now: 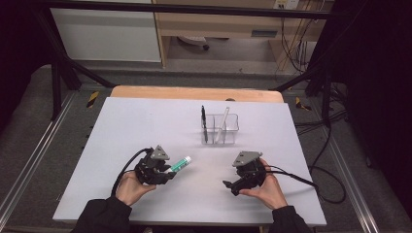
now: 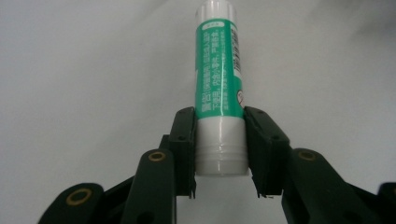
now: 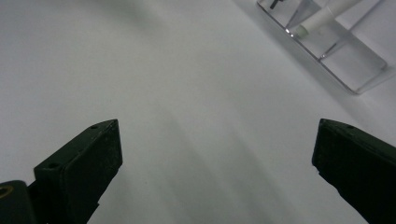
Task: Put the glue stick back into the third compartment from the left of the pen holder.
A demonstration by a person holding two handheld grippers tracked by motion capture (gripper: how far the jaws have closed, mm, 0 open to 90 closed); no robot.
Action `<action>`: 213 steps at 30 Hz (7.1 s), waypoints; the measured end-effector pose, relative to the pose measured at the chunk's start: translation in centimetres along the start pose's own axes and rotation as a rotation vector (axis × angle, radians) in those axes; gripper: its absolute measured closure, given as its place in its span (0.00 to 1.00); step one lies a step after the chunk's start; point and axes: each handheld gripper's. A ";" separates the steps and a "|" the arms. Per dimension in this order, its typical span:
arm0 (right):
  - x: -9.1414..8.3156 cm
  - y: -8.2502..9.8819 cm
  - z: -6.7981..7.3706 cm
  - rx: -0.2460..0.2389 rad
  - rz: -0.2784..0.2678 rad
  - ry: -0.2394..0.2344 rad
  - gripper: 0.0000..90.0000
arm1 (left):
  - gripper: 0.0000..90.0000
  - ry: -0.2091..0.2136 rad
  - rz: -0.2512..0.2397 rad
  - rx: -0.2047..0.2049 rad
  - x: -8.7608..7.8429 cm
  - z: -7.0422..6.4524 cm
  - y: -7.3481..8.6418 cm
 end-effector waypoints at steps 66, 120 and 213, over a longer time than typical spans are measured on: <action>1.2 -3.2 4.0 -0.863 0.004 -0.136 0.60 | 0.72 0.208 0.160 0.178 6.8 -6.1 -7.8; 0.2 -3.8 0.4 -0.564 -0.011 -0.007 0.73 | 0.17 -0.020 -0.035 0.096 0.2 -0.9 -1.0; 4.1 -4.1 -10.3 0.380 -0.555 0.340 0.73 | 0.15 -0.213 -0.164 -0.158 -5.8 5.6 9.7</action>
Point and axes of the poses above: each handheld gripper's, and its own axes: x roughly forward along the jaws, y roughly out of its underside, z roughly to its left, and after that the axes turned 13 degrees about -z, right-handed
